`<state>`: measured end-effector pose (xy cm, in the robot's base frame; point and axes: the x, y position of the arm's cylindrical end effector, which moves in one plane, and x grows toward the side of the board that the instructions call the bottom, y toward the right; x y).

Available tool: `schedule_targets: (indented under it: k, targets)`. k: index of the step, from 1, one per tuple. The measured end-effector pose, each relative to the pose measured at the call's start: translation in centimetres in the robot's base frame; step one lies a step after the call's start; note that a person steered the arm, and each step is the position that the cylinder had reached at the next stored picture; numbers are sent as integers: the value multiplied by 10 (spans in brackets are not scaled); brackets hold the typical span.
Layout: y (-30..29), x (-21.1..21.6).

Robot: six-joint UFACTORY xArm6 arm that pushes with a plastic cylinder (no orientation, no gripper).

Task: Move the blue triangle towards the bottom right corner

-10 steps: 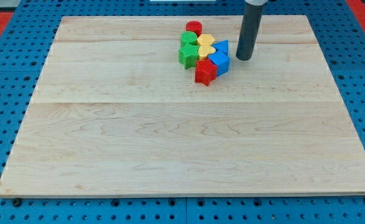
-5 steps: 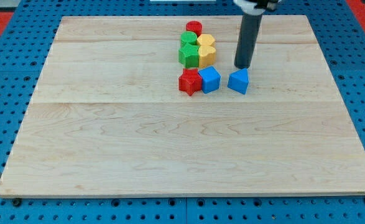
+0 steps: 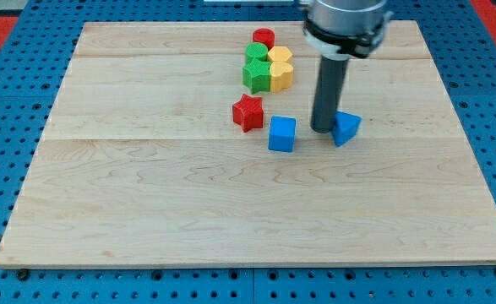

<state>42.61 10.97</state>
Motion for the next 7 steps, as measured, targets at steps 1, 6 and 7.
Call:
schedule_targets:
  k: [1,6,7]
  targets:
    - [-3,-28]
    - [113,61]
    - [110,43]
